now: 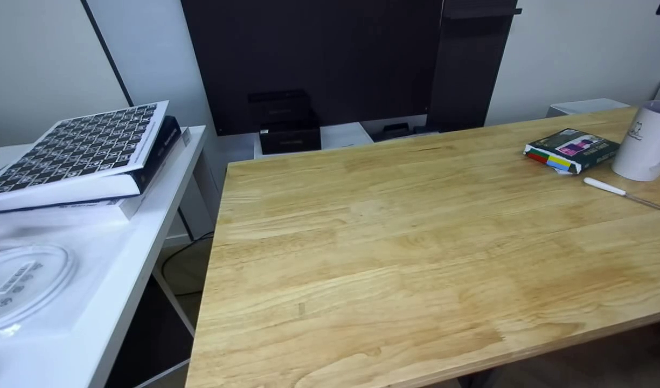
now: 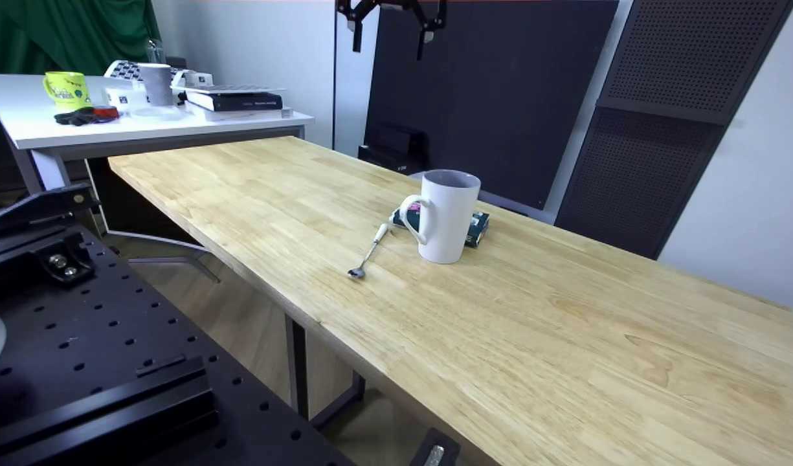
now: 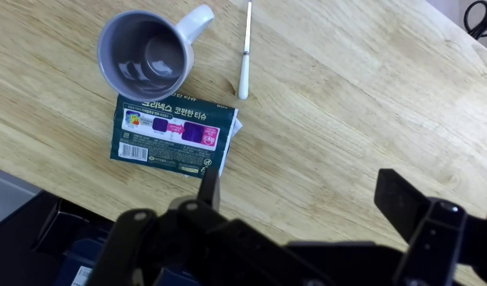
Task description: Pick the spoon and put it in the cup, then put it back on the table
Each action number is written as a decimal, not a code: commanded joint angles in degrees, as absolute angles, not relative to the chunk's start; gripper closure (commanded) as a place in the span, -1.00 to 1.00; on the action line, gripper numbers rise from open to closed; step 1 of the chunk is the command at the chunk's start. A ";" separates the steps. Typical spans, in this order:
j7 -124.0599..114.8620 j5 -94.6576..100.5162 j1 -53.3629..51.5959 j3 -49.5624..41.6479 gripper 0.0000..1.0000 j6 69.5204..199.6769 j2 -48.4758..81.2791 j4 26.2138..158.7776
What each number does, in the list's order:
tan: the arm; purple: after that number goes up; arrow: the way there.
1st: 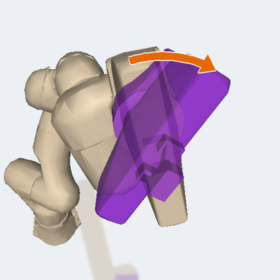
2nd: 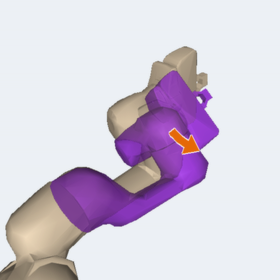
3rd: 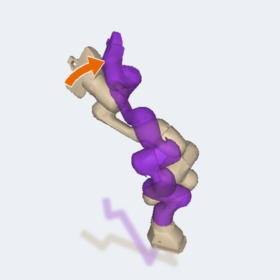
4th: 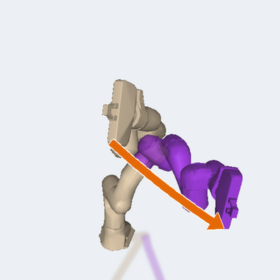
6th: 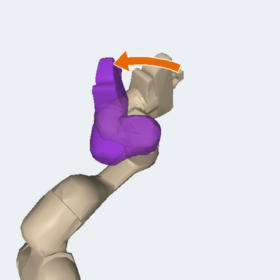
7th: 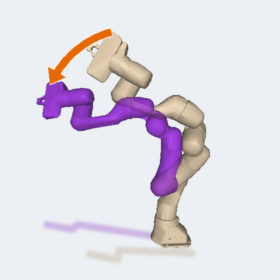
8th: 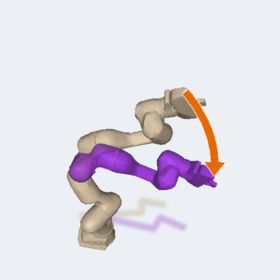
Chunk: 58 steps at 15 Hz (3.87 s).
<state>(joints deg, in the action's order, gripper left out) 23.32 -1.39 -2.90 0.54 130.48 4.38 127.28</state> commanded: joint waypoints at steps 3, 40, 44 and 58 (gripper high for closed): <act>23.04 -1.32 -2.14 1.31 -1.00 130.39 4.31 127.16; 19.31 4.25 1.48 2.73 -1.00 153.31 24.29 131.54; 18.46 5.33 1.15 2.15 -1.00 158.11 25.43 131.62; 15.19 5.74 0.65 1.04 -1.00 164.21 35.65 125.28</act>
<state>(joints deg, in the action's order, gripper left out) 18.02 4.50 0.78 1.32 163.72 33.15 127.87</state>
